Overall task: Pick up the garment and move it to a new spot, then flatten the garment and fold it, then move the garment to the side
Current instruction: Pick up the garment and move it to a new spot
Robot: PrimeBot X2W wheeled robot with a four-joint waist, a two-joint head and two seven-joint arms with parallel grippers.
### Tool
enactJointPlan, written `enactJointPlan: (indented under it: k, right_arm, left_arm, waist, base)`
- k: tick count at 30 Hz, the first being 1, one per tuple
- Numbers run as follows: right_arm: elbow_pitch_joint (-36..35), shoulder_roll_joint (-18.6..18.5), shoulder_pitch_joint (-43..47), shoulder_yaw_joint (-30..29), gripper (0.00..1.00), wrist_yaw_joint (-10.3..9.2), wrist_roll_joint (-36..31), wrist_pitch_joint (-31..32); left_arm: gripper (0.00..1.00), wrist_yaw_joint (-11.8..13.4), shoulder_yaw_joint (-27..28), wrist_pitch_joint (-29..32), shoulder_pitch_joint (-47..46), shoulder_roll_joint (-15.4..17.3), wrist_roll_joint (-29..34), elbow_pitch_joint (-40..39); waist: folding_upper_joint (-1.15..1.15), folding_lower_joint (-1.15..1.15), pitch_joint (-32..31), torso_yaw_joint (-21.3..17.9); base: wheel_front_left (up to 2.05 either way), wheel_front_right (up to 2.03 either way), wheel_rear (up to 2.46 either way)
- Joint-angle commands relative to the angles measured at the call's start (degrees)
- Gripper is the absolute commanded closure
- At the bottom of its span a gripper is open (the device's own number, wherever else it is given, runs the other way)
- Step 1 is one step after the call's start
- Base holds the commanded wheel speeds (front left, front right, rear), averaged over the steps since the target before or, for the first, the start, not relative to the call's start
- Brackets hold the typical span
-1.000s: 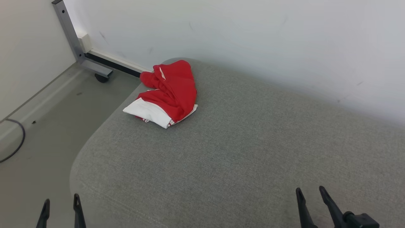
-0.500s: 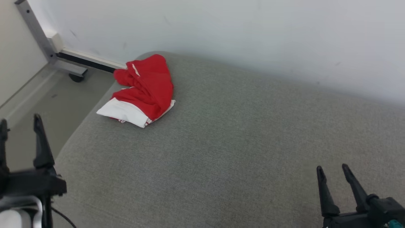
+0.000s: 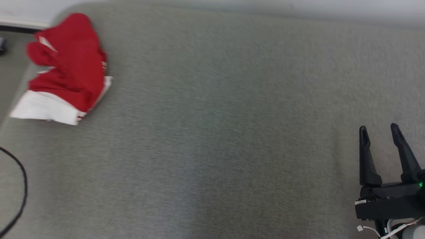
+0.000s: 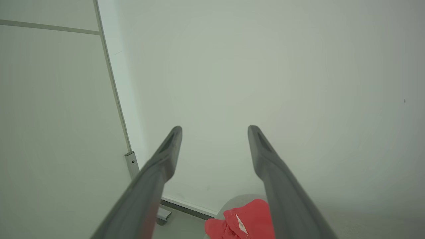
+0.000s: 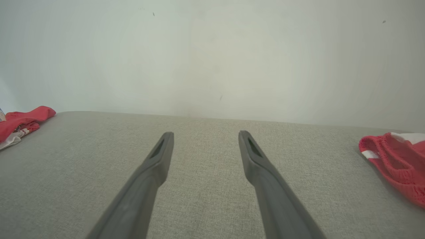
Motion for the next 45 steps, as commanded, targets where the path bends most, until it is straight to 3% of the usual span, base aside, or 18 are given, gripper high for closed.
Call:
enactJointPlan:
  k: [1, 17, 31, 38, 39, 40, 41, 45]
  right_arm:
    - [-0.7, 0.0, -1.0, -0.3, 0.0, -0.13, -0.3, -0.2]
    - [-3.4, 0.2, -1.6, -1.3, 0.0, -0.13, -0.8, 0.1]
    - [-3.2, 0.5, -1.1, -0.9, 0.0, -0.13, -0.7, 0.3]
    - [-3.5, 0.9, -1.0, -0.8, 0.0, -0.13, -1.2, 0.7]
    - [-3.6, 1.0, -1.1, -0.8, 0.0, -0.13, -1.2, 0.9]
    - [-3.7, 0.9, -1.2, -0.8, 0.0, -0.13, -1.2, 1.0]
    - [-3.7, 0.9, -1.3, -0.7, 0.0, -0.13, -1.3, 0.9]
    - [-3.8, 0.9, -1.2, -0.8, 0.0, -0.13, -1.4, 1.0]
  left_arm:
    - [0.0, -0.3, 0.0, 0.4, -2.3, 1.0, -0.3, 1.3]
    - [0.0, -2.7, -1.5, 5.2, -11.6, 6.3, -1.6, 20.6]
    - [0.0, -3.1, -1.8, 21.2, -14.6, 7.7, -6.2, 34.9]
    - [0.0, -2.0, -3.0, 28.8, -15.2, 6.3, -7.4, 39.3]
    - [0.53, -1.8, -3.2, 29.5, -15.3, 6.1, -7.5, 39.8]
    - [0.7, -1.4, -3.2, 29.8, -15.4, 6.0, -7.5, 40.3]
    - [1.0, -1.3, -3.5, 29.8, -15.5, 6.1, -7.2, 40.5]
    - [1.0, -1.4, -3.5, 25.8, -15.5, 6.4, -6.7, 40.3]
  waist:
    - [-0.01, -0.02, 12.2, -11.2]
    - [-0.01, -0.02, 14.3, -14.4]
    - [-0.01, -0.02, 12.3, -15.8]
    - [-0.01, -0.02, 11.9, -15.9]
    - [-0.01, -0.02, 11.8, -16.0]
    - [-0.01, -0.02, 11.8, -16.0]
    - [-0.01, -0.02, 11.7, -16.0]
    - [-0.01, -0.02, 11.2, -16.1]
  base:
    - [0.0, 0.0, 0.0]
    - [0.0, 0.0, 0.0]
    - [0.0, 0.0, 0.0]
    - [0.0, 0.0, 0.0]
    - [0.0, 0.0, 0.0]
    - [0.0, 0.0, 0.0]
    - [0.0, 0.0, 0.0]
    - [0.0, 0.0, 0.0]
